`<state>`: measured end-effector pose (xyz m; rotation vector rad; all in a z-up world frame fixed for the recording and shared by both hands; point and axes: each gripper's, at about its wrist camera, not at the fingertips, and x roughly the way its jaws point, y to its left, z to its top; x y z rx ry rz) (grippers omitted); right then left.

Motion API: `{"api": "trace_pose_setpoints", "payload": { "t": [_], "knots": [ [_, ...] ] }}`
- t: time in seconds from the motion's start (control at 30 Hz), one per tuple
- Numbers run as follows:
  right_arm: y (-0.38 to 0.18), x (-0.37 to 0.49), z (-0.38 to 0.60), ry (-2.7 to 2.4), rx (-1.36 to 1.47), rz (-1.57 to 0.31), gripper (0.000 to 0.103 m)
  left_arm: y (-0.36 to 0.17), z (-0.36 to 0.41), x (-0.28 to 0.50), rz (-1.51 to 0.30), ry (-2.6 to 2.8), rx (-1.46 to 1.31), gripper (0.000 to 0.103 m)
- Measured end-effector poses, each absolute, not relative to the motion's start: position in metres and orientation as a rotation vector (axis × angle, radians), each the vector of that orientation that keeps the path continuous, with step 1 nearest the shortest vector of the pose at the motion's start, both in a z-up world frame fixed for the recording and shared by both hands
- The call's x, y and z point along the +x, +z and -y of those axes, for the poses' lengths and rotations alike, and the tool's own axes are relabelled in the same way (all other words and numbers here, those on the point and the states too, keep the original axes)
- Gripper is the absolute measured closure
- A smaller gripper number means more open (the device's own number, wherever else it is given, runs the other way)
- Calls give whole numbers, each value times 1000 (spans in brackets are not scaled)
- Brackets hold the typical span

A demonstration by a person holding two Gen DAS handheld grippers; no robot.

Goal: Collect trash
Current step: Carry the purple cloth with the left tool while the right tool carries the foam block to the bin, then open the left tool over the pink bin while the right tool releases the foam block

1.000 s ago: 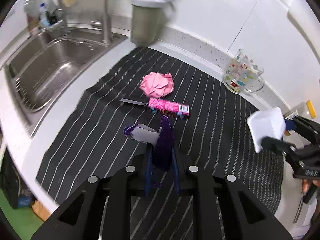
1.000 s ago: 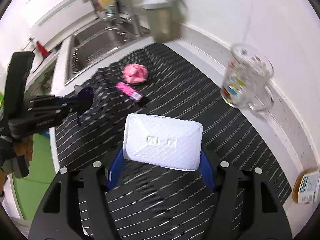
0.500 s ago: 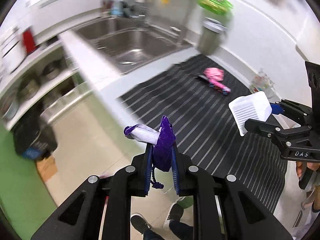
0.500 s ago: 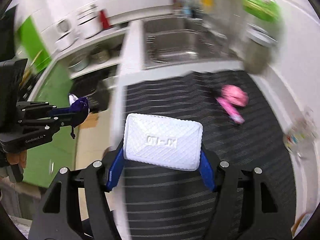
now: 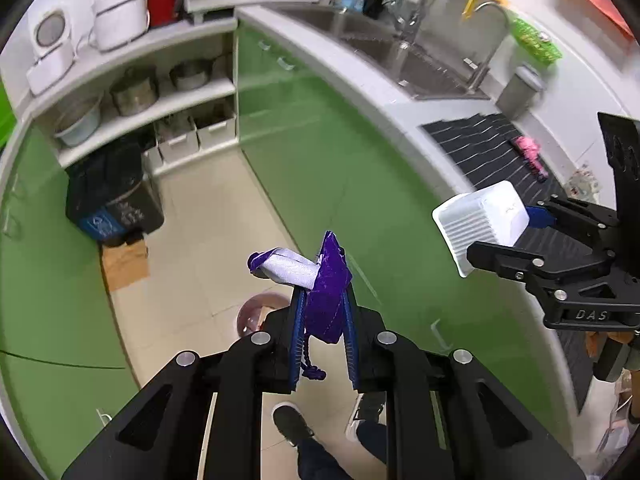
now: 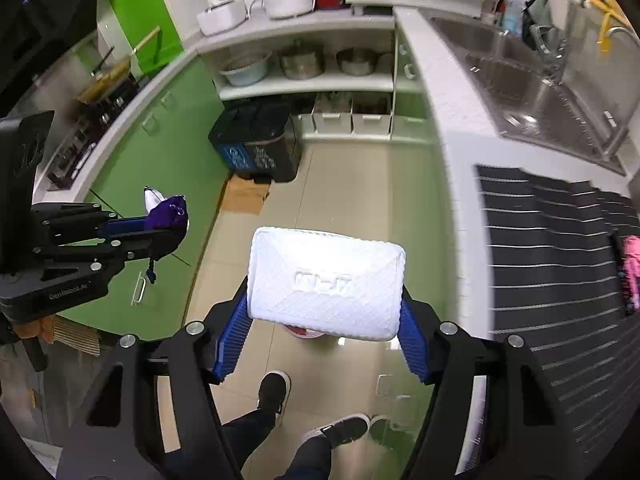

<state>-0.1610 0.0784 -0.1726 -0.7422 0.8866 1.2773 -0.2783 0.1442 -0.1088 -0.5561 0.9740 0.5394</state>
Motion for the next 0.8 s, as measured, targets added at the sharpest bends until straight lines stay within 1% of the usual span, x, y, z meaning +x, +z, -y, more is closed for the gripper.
{"api": "trace_pose_setpoints", "payload": {
  "t": [0.07,0.17,0.33,0.4,0.43,0.5,0.53,0.57,0.6,0.63,0.8],
  "knots": [
    [-197,-162,-90,1267,-758,-896,38,-135,-156,-280,-980,533,-572,85],
    [-252,-157,-107,1246,-781,-916,38,-187,-174,-283,-994,522,-596,85],
    [-342,-145,-121,1220,-797,-954,39,-298,-196,-279,-1024,504,-648,85],
    [-368,-140,-124,1214,-802,-969,39,-332,-200,-278,-1034,504,-660,85],
    [-380,-138,-126,1213,-807,-973,39,-344,-202,-277,-1038,508,-659,83],
    [-395,-136,-130,1213,-815,-976,39,-366,-206,-277,-1043,518,-673,75],
    [-401,-134,-132,1214,-818,-977,39,-374,-208,-277,-1042,522,-683,55],
    [-404,-134,-133,1214,-820,-977,39,-380,-209,-278,-1039,532,-688,23],
    [-408,-133,-134,1214,-822,-977,39,-385,-210,-279,-1029,548,-688,9],
    [-411,-132,-135,1214,-822,-977,39,-388,-210,-281,-1022,560,-689,7],
    [-419,-128,-139,1220,-833,-981,39,-395,-216,-289,-1043,616,-695,7]
  ]
}}
